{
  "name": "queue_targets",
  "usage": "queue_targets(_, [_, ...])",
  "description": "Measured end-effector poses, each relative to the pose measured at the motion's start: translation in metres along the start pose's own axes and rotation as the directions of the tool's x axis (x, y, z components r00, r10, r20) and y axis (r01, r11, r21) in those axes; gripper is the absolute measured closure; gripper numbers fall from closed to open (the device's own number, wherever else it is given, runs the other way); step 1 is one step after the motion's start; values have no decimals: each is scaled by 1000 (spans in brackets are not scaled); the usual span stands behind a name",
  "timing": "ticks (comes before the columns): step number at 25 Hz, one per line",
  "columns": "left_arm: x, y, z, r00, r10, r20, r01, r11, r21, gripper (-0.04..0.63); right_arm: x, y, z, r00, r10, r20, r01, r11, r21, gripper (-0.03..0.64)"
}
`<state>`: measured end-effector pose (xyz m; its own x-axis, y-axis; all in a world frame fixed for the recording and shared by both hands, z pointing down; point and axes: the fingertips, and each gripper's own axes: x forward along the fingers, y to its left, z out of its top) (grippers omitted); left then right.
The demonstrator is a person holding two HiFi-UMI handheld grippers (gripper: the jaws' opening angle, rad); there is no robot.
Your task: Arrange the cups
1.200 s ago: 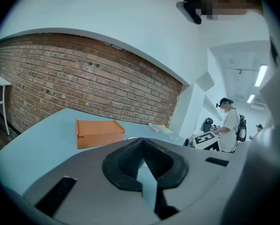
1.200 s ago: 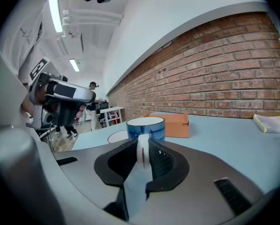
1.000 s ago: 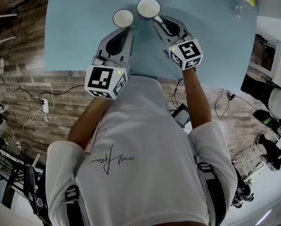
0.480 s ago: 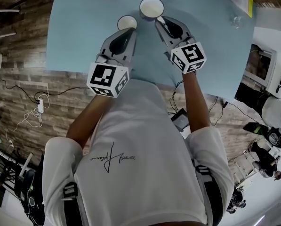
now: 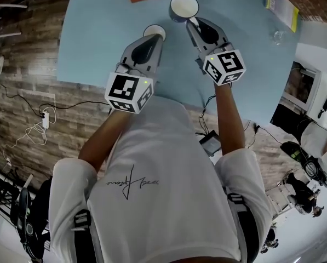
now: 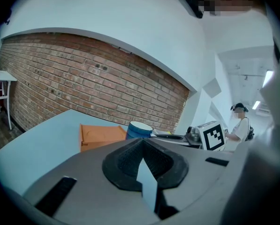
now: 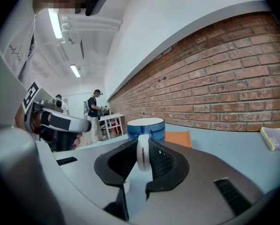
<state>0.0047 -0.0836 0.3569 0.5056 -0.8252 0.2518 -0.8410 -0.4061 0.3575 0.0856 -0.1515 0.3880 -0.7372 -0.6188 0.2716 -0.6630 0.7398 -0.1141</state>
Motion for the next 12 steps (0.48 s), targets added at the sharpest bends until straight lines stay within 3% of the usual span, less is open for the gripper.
queue_targets(12, [6, 12, 1, 1000, -2, -17, 2, 1000, -13, 589, 26, -15, 19, 1000, -10, 21, 10, 1000, 0, 543])
